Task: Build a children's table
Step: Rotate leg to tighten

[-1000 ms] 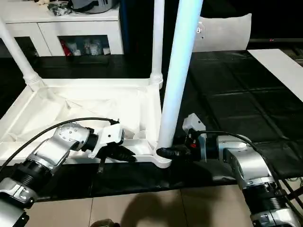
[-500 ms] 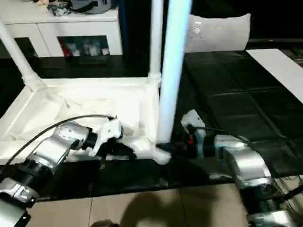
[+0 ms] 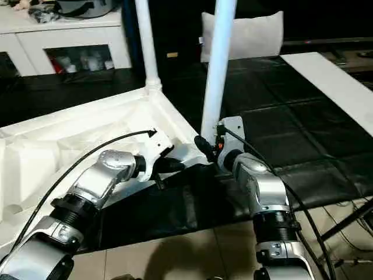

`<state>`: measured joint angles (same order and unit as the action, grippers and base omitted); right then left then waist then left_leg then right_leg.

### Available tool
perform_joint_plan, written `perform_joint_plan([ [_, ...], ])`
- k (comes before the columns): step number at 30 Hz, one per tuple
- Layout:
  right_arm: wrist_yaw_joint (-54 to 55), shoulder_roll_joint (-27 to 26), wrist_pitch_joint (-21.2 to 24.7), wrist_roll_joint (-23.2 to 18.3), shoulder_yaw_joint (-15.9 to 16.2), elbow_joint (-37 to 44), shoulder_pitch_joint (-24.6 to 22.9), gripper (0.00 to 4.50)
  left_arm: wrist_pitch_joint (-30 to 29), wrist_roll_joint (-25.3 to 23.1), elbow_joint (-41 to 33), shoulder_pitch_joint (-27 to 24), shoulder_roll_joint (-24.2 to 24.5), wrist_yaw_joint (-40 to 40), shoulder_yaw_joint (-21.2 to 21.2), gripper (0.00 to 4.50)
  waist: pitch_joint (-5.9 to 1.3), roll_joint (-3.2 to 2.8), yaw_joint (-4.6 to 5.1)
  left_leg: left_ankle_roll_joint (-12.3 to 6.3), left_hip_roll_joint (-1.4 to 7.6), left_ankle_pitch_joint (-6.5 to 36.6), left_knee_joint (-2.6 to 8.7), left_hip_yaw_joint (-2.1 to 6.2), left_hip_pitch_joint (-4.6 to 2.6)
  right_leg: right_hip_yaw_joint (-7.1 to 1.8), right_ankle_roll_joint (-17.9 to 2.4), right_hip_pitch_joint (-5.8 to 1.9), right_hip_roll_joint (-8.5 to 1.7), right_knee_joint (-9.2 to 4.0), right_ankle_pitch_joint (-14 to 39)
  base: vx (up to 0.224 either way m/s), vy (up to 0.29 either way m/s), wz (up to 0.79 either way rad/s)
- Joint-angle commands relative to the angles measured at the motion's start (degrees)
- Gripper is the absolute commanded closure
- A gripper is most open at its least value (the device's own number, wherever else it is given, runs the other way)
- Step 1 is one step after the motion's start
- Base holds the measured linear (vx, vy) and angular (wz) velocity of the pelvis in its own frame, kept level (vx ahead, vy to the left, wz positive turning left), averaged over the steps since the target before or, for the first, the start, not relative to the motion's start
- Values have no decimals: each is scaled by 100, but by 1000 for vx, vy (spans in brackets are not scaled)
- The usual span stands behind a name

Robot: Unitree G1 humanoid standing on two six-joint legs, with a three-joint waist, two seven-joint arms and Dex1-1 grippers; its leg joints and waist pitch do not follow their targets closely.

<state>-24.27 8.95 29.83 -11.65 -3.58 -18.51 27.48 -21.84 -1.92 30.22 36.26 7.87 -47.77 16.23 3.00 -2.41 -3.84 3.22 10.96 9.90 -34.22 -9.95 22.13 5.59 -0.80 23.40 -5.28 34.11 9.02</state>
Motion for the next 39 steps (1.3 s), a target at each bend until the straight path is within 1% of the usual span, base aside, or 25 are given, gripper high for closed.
perform_joint_plan([
  [1,-114,-10,48,-93,86,69,-13,136,239,144,-247,145,31,-205,24,450,-454,61,-50,-331,165,797,360,52,-63,-258,-1116,-349,-330,-375,1108,0,0,0],
  [3,-122,-2,43,-92,87,71,-17,119,242,143,-249,141,37,-210,25,450,-448,63,-49,-322,168,854,366,50,-68,-260,-1119,-351,-334,-383,1167,0,0,0],
  [4,-197,81,-33,-75,103,85,-52,105,270,129,-281,102,100,-254,33,450,-440,46,-61,-288,172,952,372,51,-82,-260,-1087,-347,-338,-397,1316,0,0,0],
  [5,-340,188,-110,-63,136,115,-95,95,336,119,-290,71,158,-312,46,450,-434,55,-64,-275,174,1004,375,48,-86,-260,-1068,-342,-338,-413,1383,0,0,0],
  [6,-585,326,-188,-76,177,158,-140,91,480,98,-294,35,248,-435,88,450,-429,54,-88,-260,178,1084,379,49,-96,-262,-1025,-340,-343,-430,1506,0,0,0],
  [8,-912,498,-244,-104,243,220,-191,77,670,83,-297,-5,351,-619,149,450,-432,68,-118,-247,182,1100,381,49,-94,-268,-981,-342,-345,-428,1535,0,0,0],
  [9,-1029,560,-255,-111,273,245,-210,66,731,82,-297,-19,382,-688,169,450,-424,63,-142,-245,191,1132,386,48,-100,-272,-952,-336,-349,-433,1585,0,0,0],
  [11,-1654,888,-379,-144,466,430,-343,45,1080,73,-261,-70,519,-947,240,450,-429,69,-167,-249,191,1144,381,47,-105,-273,-915,-333,-343,-433,1585,0,0,0],
  [12,-1900,1014,-431,-175,518,502,-396,35,1171,92,-250,-88,568,-1060,260,450,-428,77,-181,-270,197,1153,385,51,-97,-271,-905,-345,-350,-425,1585,0,0,0],
  [13,-2172,1161,-447,-243,538,585,-448,27,1224,102,-240,-98,645,-1196,287,450,-427,72,-192,-285,207,1136,386,52,-94,-276,-911,-337,-353,-421,1566,0,0,0],
  [15,-2593,1415,-505,-343,555,664,-508,20,1416,106,-209,-102,790,-1470,362,450,-427,77,-236,-319,215,1139,381,48,-100,-276,-931,-331,-355,-419,1604,0,0,0],
  [17,-2862,1606,-588,-338,606,668,-536,4,1511,111,-182,-94,880,-1664,420,450,-423,76,-266,-301,219,1151,380,40,-110,-279,-945,-315,-359,-424,1677,0,0,0],
  [18,-3195,1813,-673,-325,701,689,-579,4,1626,85,-135,-77,985,-1874,503,450,-427,76,-276,-295,219,1160,378,45,-111,-275,-946,-314,-362,-420,1693,0,0,0],
  [21,-3607,2025,-739,-366,810,731,-639,4,1792,44,-51,-55,1089,-2096,591,450,-424,86,-316,-322,228,1179,374,40,-110,-280,-940,-317,-362,-420,1705,0,0,0],
  [23,-4085,2223,-735,-495,886,770,-685,4,2059,4,77,-29,1214,-2426,684,450,-425,85,-335,-353,229,1210,372,41,-111,-274,-952,-320,-364,-429,1737,0,0,0],
  [25,-4301,2297,-716,-542,942,786,-689,31,2173,-26,110,-16,1264,-2553,737,450,-422,92,-350,-355,236,1254,375,43,-109,-272,-968,-313,-369,-429,1815,0,0,0],
  [27,-4484,2351,-757,-545,1016,806,-700,41,2174,28,34,-28,1314,-2789,777,450,-417,89,-362,-331,241,1284,380,46,-117,-270,-969,-306,-373,-435,1904,0,0,0],
  [28,-4562,2374,-760,-559,1053,825,-709,51,2167,67,-12,-34,1339,-2915,793,450,-413,101,-381,-317,247,1295,385,48,-119,-273,-973,-304,-377,-433,1961,0,0,0],
  [29,-4628,2391,-757,-575,1082,843,-716,63,2166,98,-45,-37,1359,-3013,804,450,-414,98,-387,-310,252,1286,386,49,-118,-275,-978,-305,-378,-427,1957,0,0,0],
  [32,-4757,2407,-734,-620,1120,885,-729,77,2195,129,-65,-32,1391,-3143,821,450,-417,102,-410,-303,256,1292,384,48,-121,-281,-1012,-298,-382,-417,1911,0,0,0],
  [34,-4873,2417,-678,-699,1150,904,-728,102,2291,114,1,-2,1407,-3205,826,450,-422,103,-421,-293,256,1270,385,52,-119,-281,-1019,-304,-384,-412,1874,0,0,0],
  [35,-4921,2419,-652,-721,1163,913,-727,102,2318,109,21,5,1413,-3219,824,450,-425,100,-422,-296,254,1265,384,52,-119,-278,-1026,-304,-380,-409,1854,0,0,0],
  [37,-5007,2431,-598,-745,1191,929,-737,131,2347,95,66,20,1415,-3220,826,450,-427,102,-422,-303,253,1221,379,48,-114,-280,-1043,-304,-379,-399,1777,0,0,0],
  [38,-5019,2434,-589,-749,1195,933,-740,131,2352,93,73,23,1415,-3219,826,450,-432,102,-426,-311,249,1206,374,46,-115,-278,-1052,-307,-378,-396,1754,0,0,0],
  [39,-5048,2442,-557,-765,1208,955,-751,146,2361,91,86,26,1420,-3221,824,450,-432,98,-427,-317,252,1173,377,49,-110,-279,-1062,-311,-375,-390,1713,0,0,0],
])
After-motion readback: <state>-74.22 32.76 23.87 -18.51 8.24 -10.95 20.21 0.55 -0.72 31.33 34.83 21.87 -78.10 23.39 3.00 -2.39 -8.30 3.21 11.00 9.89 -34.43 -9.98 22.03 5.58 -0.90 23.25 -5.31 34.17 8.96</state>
